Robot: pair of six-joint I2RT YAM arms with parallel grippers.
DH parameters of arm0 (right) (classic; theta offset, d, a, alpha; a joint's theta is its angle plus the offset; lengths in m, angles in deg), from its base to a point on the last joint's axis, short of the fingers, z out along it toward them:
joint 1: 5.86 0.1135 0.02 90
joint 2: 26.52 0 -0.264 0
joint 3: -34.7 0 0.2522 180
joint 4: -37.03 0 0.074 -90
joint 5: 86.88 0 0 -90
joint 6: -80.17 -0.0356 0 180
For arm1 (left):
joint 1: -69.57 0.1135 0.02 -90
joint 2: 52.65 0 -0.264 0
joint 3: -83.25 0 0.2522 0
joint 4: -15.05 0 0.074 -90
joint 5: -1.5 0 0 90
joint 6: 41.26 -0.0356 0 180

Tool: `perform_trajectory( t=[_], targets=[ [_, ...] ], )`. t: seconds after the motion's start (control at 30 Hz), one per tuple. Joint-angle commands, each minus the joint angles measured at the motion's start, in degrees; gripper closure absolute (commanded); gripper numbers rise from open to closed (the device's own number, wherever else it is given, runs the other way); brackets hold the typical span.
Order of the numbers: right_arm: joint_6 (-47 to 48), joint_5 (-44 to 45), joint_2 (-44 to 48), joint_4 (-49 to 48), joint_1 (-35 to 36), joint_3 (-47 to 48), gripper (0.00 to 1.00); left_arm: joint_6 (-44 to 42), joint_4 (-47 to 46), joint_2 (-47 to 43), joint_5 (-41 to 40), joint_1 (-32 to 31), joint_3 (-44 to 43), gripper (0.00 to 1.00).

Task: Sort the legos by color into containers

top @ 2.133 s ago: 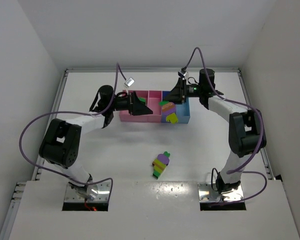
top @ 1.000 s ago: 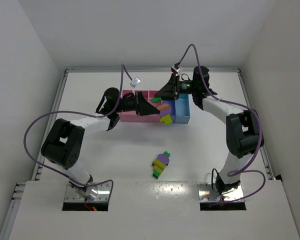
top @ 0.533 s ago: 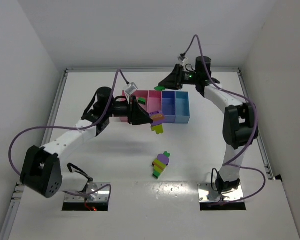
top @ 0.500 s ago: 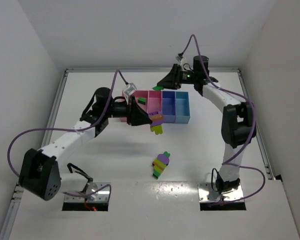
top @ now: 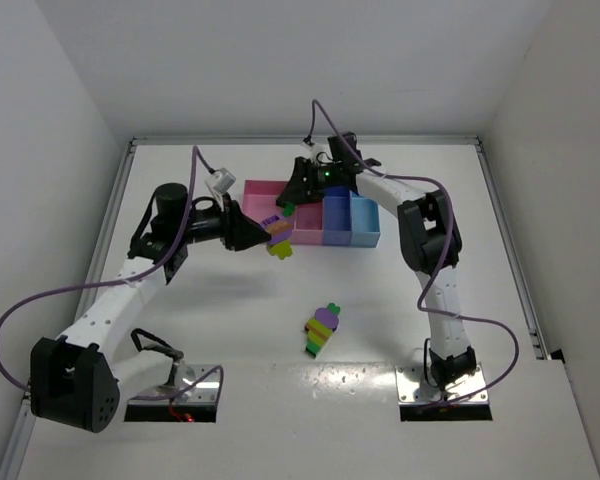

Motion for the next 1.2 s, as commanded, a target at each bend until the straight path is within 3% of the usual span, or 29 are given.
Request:
perform_trajectory(
  t=[0.0, 0.03, 0.1, 0.3, 0.57, 0.73, 0.8, 1.0, 1.17],
  targets=[
    [2.84, 1.71, -0.22, 0.64, 0.74, 4.0, 0.36, 1.33, -0.74, -2.0, -0.94, 3.42, 0.56, 0.93],
    [2.84, 1.71, -0.22, 0.64, 0.74, 4.0, 0.23, 2.11, -0.74, -2.0, -0.94, 4.13, 0.56, 0.93],
    [2.84, 1.71, -0.22, 0.12, 0.74, 4.0, 0.19, 2.82, -2.23, -2.0, -0.42, 6.15, 1.18, 0.93],
    [0.74, -5.11, 6.34, -3.65, 0.57, 0.67, 0.16, 5.63, -5.66, 1.16, 2.39, 10.11, 2.23, 0.93],
    [-3.83, -25.15, 20.59, -17.18, -2.94, -22.23, 0.15, 12.13, -13.83, 6.87, 7.74, 11.96, 2.93, 0.93],
    [-2.97, -30.54, 27.54, -26.34, -1.54, -30.79, 0.15, 13.81, -15.33, 11.0, 13.02, 11.96, 0.39, 0.93],
    [1.93, -30.54, 28.86, -23.81, -0.14, -31.33, 0.13, 14.34, -15.33, 12.23, 15.65, 11.43, -0.49, 0.93],
    [19.43, -29.14, 26.59, -2.28, 2.05, -26.41, 0.08, 12.86, -11.91, 14.08, 19.8, 10.11, -3.91, 0.93],
    [21.74, -27.2, 26.06, -1.19, 3.81, -26.23, 0.07, 12.31, -10.06, 14.08, 20.5, 9.58, -5.67, 0.93]
  ],
)
